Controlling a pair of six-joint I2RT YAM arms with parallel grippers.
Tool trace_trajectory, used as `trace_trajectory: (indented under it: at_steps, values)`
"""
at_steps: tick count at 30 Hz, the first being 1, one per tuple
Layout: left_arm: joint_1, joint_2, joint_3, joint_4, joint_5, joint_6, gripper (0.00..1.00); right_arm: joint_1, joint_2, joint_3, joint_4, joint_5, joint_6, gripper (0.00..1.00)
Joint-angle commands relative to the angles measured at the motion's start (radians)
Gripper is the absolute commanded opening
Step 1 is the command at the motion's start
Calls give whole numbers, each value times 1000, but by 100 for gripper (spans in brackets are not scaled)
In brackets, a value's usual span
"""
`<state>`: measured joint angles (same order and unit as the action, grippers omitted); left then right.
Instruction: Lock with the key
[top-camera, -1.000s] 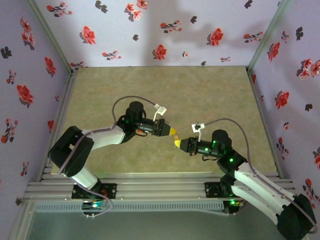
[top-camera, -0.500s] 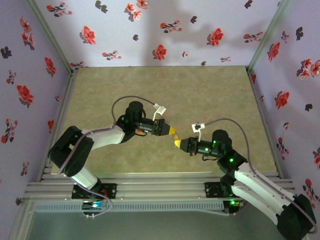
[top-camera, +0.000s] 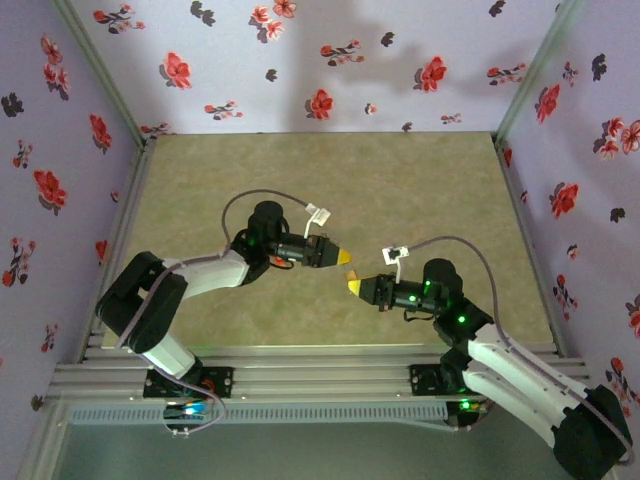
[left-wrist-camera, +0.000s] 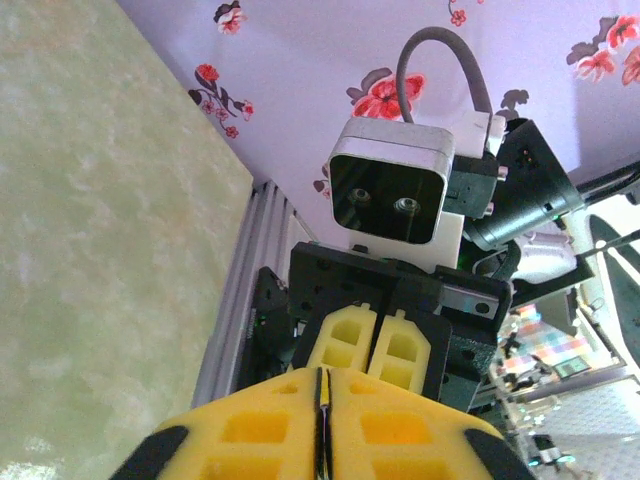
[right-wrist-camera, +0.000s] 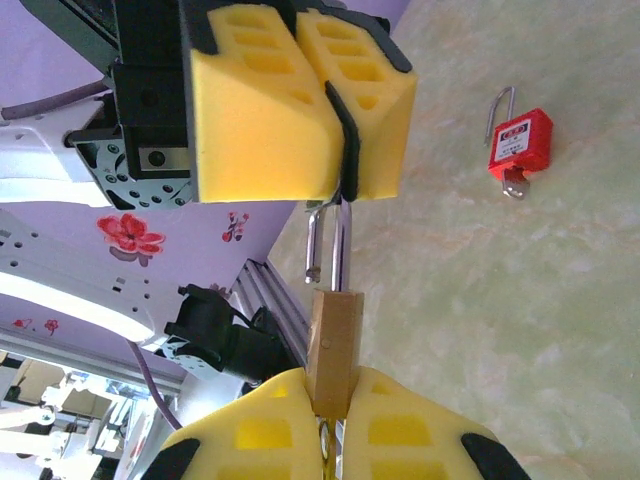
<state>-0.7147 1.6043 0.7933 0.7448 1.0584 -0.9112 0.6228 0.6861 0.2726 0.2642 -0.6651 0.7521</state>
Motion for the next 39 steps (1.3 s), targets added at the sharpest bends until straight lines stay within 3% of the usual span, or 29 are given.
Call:
trace_trajectory:
  at_steps: [1, 12, 16, 21, 30, 39]
  values:
    - [6, -7, -9, 46, 14, -2, 1, 3, -17, 16, 42, -18, 4, 0]
    - [1, 13, -19, 136, 37, -47, 0, -15, -50, 11, 32, -15, 25, 0]
    - [-3, 41, -28, 272, 65, -132, 12, -24, -48, 15, 36, -22, 29, 0]
    - [-6, 78, -25, 381, 83, -214, 14, -30, -47, 17, 36, -25, 31, 0]
    - [-8, 75, -23, 377, 81, -213, 8, -41, -43, 19, 27, -17, 26, 0]
    - [-12, 91, -11, 343, 80, -195, 18, -61, -43, 33, 25, -1, 33, 0]
